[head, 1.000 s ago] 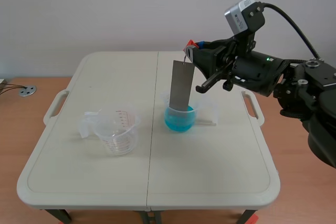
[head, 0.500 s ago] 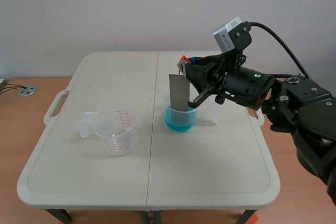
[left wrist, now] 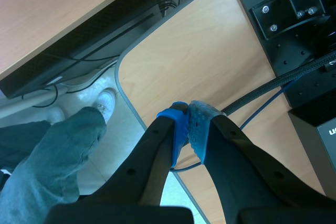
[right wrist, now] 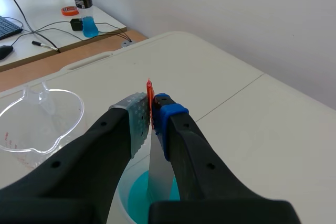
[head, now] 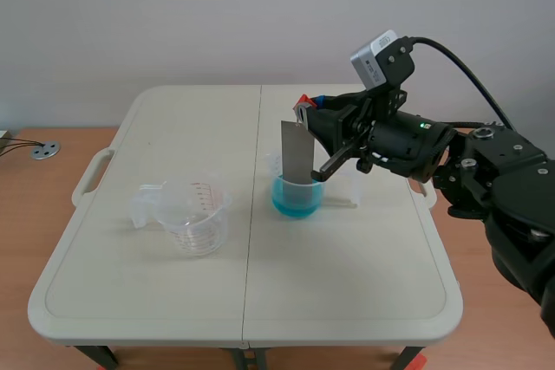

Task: Hold the metal plate by the orange handle, dip it into the blue solution, take it out and point at it, then put the plate back in the beaker on the left.
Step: 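Lower the plate into the blue solution, then hold the plate still in the solution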

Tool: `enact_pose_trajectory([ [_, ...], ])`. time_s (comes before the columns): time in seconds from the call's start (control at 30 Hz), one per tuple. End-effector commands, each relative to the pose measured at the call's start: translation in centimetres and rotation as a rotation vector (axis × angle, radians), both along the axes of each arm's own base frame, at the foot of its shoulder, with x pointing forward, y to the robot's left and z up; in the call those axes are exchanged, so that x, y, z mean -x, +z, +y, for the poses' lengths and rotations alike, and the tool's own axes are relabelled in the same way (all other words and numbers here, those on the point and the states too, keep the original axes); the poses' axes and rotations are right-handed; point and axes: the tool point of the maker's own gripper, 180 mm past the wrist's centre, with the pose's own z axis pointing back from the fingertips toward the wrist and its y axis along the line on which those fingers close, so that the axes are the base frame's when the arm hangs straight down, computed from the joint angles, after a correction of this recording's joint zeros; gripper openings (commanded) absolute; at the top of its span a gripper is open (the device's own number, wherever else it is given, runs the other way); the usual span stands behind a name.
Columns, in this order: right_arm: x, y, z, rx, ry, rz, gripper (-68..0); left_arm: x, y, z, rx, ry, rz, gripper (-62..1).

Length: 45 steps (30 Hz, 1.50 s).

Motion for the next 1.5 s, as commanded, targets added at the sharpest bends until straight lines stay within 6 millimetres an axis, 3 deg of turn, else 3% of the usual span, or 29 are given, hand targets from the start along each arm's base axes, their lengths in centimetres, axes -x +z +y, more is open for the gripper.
enact_pose_trajectory([
  [0.0,-0.6,0.83,0.09,0.001,0.006,-0.024,-66.2,-0.35,0.26,-0.29,0.011,0.001,-0.015,-59.7],
  [1.47,-0.57,0.95,0.08,0.0,0.008,-0.035,-66.2,-0.26,0.2,-0.25,0.008,0.001,-0.009,-59.7],
])
